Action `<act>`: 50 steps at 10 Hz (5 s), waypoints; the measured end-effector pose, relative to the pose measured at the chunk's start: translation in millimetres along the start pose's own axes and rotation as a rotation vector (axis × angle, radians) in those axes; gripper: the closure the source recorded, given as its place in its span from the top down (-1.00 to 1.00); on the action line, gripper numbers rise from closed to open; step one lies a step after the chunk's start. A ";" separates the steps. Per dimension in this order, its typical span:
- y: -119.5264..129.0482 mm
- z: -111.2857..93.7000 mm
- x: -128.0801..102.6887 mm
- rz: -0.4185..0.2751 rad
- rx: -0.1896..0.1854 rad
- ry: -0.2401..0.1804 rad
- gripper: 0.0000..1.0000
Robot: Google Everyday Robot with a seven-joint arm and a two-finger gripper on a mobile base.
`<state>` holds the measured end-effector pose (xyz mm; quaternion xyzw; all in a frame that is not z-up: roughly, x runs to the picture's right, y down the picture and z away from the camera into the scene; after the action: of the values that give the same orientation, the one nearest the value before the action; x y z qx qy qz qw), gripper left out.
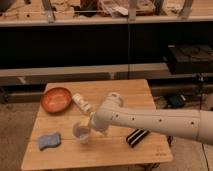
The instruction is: Place the ceramic cup in the ceramic bowl
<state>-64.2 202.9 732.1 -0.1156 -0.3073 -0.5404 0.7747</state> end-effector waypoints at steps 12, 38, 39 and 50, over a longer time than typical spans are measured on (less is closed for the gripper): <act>1.6 24.8 -6.3 -0.037 -0.036 -0.050 0.04; -55.0 -26.3 52.2 -0.093 -0.042 -0.041 -1.00; -56.6 -25.7 53.3 -0.095 -0.043 -0.041 -1.00; -100.0 -25.3 62.4 -0.128 -0.029 -0.052 -1.00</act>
<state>-131.9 103.3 734.4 -0.1209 -0.3261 -0.5899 0.7287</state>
